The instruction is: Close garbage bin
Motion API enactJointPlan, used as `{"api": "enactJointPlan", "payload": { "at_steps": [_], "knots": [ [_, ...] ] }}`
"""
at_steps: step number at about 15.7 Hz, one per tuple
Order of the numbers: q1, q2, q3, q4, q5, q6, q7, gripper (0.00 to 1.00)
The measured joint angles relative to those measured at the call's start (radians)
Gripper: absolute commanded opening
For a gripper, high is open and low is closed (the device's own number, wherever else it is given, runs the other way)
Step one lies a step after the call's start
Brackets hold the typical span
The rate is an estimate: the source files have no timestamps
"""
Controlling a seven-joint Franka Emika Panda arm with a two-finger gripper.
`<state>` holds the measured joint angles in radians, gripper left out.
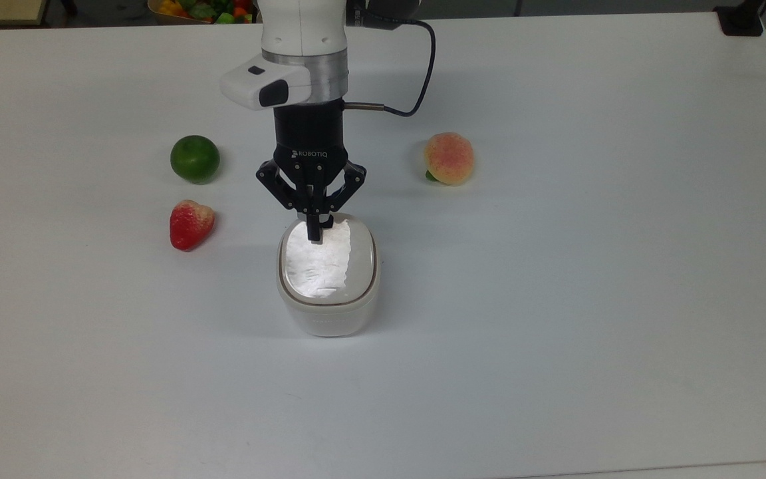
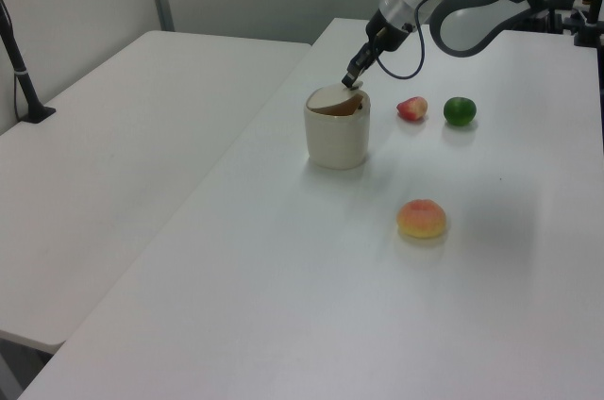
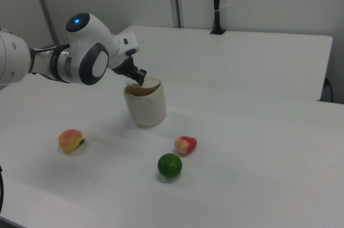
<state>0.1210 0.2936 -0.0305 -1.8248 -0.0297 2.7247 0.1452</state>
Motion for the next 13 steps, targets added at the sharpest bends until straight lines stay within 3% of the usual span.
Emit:
{"api": "enactJointPlan", "payload": {
  "at_steps": [13],
  "knots": [
    [0.001,0.005,0.003,-0.017,-0.037,-0.047,-0.020,0.00]
  ]
}}
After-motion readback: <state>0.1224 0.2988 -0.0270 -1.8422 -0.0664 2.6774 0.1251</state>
